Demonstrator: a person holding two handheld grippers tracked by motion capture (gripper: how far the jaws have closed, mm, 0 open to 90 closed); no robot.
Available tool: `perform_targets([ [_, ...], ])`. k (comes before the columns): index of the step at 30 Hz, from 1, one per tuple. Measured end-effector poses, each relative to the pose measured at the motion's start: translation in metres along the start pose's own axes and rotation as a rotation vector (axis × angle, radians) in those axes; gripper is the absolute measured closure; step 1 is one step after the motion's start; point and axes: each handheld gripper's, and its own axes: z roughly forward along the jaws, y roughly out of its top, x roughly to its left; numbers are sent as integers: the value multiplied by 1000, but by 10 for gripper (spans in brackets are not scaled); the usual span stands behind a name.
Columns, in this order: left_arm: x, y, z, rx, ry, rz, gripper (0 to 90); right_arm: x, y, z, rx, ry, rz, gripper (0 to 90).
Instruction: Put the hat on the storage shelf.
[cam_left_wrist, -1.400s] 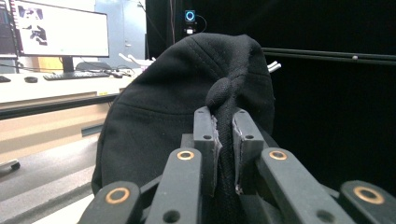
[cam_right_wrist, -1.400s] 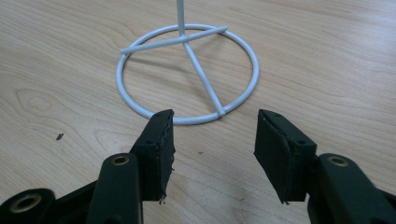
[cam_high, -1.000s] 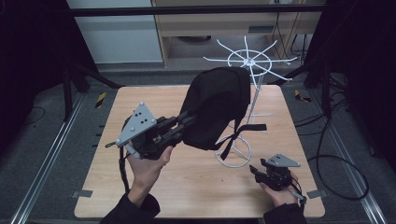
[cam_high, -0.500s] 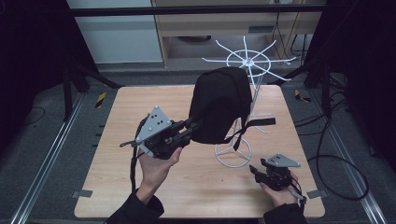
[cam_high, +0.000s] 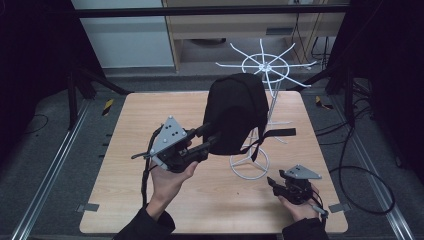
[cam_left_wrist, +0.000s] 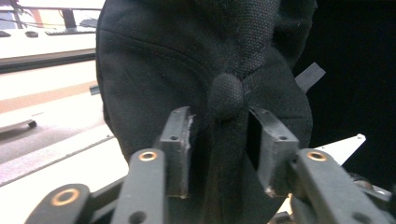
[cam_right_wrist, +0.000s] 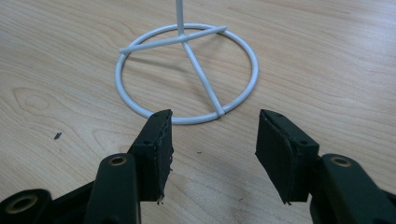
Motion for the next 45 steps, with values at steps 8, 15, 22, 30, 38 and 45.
perform_targets([
  [8,-3,-4,-18,9,13,21,421,0,0,0,-1,-4,-1,452],
  [15,7,-25,-43,17,29,1,380,-1,0,0,-7,-7,3,427],
  [22,23,-49,-60,58,62,-28,362,-1,-1,0,-9,-9,11,405],
  [30,52,-90,-73,148,138,-92,345,-3,-2,0,-20,-22,13,360],
  [38,87,-142,-81,263,253,-161,319,-5,-2,1,-28,-41,22,291],
  [45,122,-191,-96,380,369,-219,271,-11,-4,0,-37,-67,35,223],
])
